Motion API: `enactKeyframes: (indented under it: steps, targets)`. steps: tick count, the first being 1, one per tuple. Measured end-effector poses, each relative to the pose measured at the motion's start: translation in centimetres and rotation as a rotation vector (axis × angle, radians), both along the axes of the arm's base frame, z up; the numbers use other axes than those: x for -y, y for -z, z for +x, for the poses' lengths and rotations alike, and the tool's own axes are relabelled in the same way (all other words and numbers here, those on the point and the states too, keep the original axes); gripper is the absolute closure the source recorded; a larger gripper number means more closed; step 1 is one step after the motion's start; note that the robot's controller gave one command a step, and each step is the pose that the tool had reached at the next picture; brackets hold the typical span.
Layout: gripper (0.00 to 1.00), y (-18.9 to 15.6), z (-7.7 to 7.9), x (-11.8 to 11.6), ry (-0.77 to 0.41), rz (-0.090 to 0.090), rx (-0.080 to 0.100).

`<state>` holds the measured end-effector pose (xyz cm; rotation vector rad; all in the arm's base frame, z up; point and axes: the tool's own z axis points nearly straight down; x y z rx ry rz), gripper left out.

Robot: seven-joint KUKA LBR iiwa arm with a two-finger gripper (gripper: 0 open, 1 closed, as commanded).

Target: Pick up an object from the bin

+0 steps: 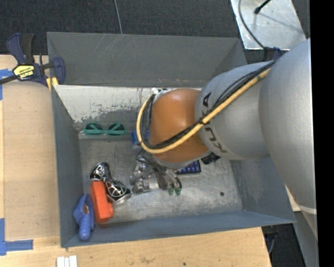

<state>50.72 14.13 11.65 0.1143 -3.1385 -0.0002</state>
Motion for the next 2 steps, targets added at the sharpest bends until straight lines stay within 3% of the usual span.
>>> enactKeyframes:
  steps: [1,2]
  targets:
    - [1.0,-3.7,0.7,-1.9,0.083,0.0,0.003]
    - [0.0,-4.3,0.6,0.9,0.027,-0.001,0.002]
